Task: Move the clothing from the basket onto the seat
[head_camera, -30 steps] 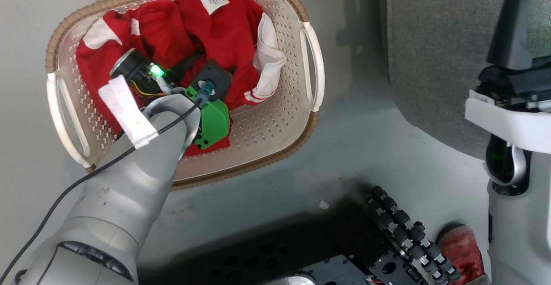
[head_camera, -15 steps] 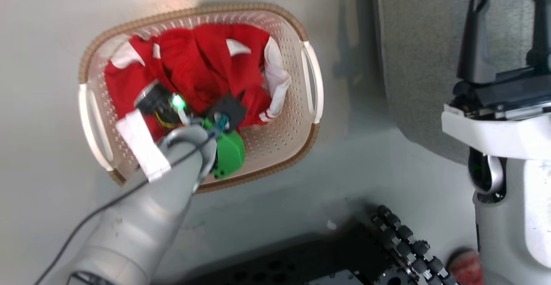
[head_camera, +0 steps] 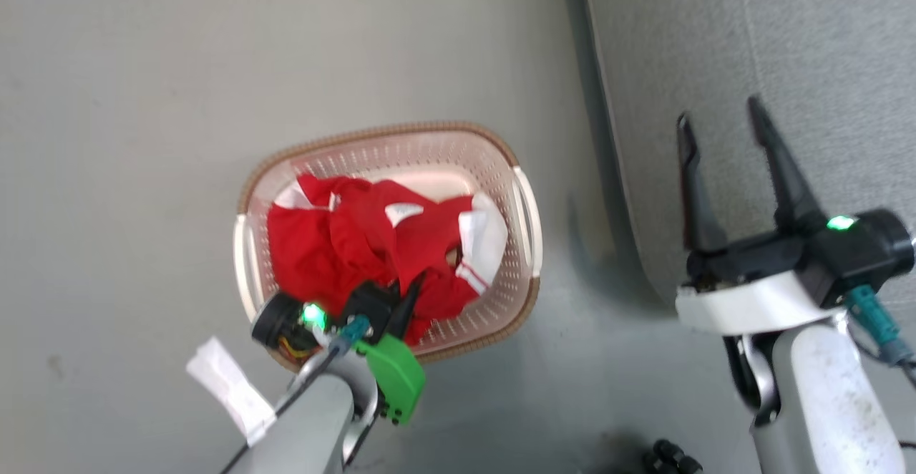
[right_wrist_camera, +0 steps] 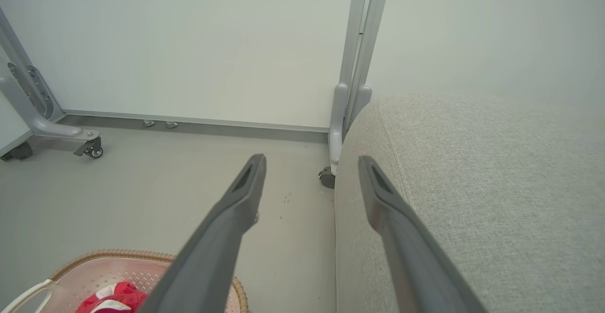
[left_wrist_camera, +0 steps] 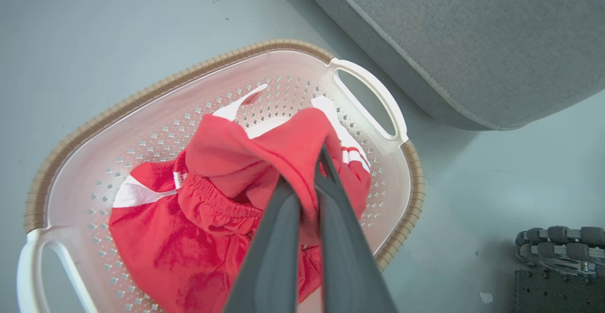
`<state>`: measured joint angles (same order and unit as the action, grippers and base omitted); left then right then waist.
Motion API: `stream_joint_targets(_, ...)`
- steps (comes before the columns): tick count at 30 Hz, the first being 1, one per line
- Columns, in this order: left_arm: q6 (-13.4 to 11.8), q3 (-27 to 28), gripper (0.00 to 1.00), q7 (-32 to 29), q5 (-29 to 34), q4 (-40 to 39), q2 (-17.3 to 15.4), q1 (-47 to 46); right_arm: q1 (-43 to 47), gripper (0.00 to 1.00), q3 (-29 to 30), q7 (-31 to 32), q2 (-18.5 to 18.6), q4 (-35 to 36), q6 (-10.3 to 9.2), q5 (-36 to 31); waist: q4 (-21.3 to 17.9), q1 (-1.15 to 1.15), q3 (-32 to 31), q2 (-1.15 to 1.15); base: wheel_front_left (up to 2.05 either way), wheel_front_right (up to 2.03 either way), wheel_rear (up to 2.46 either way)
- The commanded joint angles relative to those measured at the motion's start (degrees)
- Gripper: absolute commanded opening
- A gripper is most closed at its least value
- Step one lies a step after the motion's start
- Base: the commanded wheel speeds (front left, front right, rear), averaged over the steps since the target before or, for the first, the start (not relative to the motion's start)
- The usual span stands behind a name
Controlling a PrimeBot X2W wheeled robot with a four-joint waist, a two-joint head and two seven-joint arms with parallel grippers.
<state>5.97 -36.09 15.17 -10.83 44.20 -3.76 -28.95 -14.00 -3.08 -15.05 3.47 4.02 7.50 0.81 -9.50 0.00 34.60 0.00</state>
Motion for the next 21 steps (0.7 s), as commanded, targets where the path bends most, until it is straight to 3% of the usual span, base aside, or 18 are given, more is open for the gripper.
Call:
stream_joint_targets(1,-0.6,0.9,0.00,0.0,-0.9,-1.4,0.3,3.5,2.6,1.00,-0.5,-0.2,0.4,-1.2,-0.02,-0.3,3.7,0.00,-16.4,0.00,0.00,0.00,0.00)
stream_joint_targets(9,-2.6,6.1,0.00,0.0,-1.6,-11.3,0.7,14.2,10.2,1.00,-3.9,-0.2,0.5,-5.7,-0.02,0.8,4.2,0.00,-29.9,0.00,0.00,0.00,0.00)
stream_joint_targets(21,-2.5,10.5,0.00,0.0,0.2,-26.9,0.8,13.9,14.9,1.00,-4.7,-0.2,1.5,-7.4,-0.02,1.5,5.2,0.00,-34.5,0.00,0.00,0.00,0.00)
